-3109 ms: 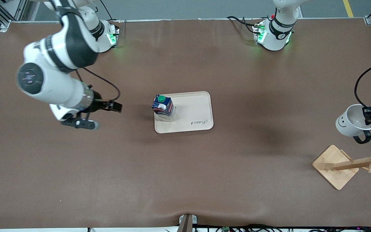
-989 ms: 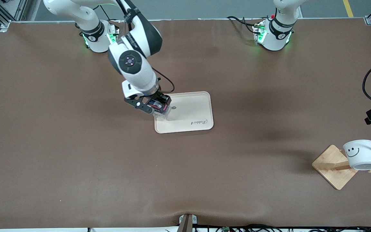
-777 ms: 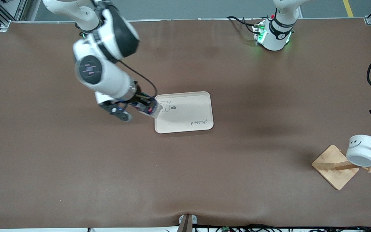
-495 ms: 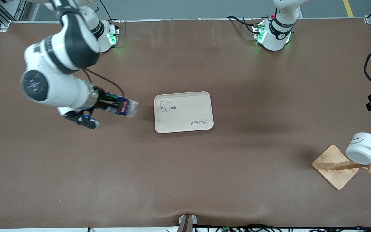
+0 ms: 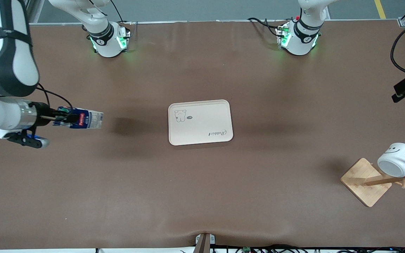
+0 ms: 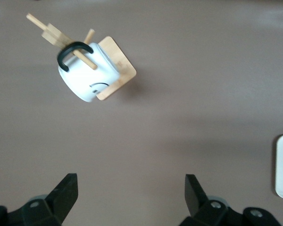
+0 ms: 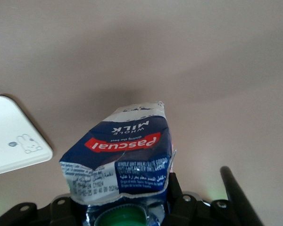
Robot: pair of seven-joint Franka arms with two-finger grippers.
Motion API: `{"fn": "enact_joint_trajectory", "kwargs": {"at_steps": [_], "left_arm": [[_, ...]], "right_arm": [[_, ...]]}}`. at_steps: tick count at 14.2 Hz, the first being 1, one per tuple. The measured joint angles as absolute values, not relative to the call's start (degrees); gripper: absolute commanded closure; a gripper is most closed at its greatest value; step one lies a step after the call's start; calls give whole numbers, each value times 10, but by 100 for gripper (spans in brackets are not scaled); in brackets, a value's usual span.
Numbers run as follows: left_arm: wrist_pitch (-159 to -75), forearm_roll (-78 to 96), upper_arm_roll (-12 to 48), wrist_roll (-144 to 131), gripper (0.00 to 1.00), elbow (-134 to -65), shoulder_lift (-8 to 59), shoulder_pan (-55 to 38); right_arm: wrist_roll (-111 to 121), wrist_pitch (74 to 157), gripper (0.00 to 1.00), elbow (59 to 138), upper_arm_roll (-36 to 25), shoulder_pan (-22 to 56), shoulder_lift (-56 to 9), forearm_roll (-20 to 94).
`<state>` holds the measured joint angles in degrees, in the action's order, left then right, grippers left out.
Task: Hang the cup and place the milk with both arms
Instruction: 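Lift the milk carton off the tray with the right gripper, then lower the milk carton onto the table beside the right arm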
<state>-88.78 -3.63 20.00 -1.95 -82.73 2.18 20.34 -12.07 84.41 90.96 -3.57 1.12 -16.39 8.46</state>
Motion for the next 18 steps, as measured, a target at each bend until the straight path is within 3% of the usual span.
{"fn": "enact_joint_trajectory", "kwargs": {"at_steps": [4, 6, 10, 16, 18], "left_arm": [[-859, -4, 88, -65, 0, -856, -10, 84], [-859, -1, 49, -69, 0, -877, -26, 43], [-859, 0, 67, -117, 0, -900, -51, 38], [-859, 0, 66, -126, 0, -915, -58, 46], [-859, 0, 66, -126, 0, -918, -58, 46]], "right_arm": [[-71, 898, 100, 969, -36, -57, -163, 65], [-36, 972, 100, 1027, -36, -76, -156, 64], [-26, 1068, 100, 1120, -35, -81, -128, 63], [21, 1100, 100, 1132, -35, -92, -119, 61], [34, 1102, 86, 1133, -35, -97, -119, 61]]}}
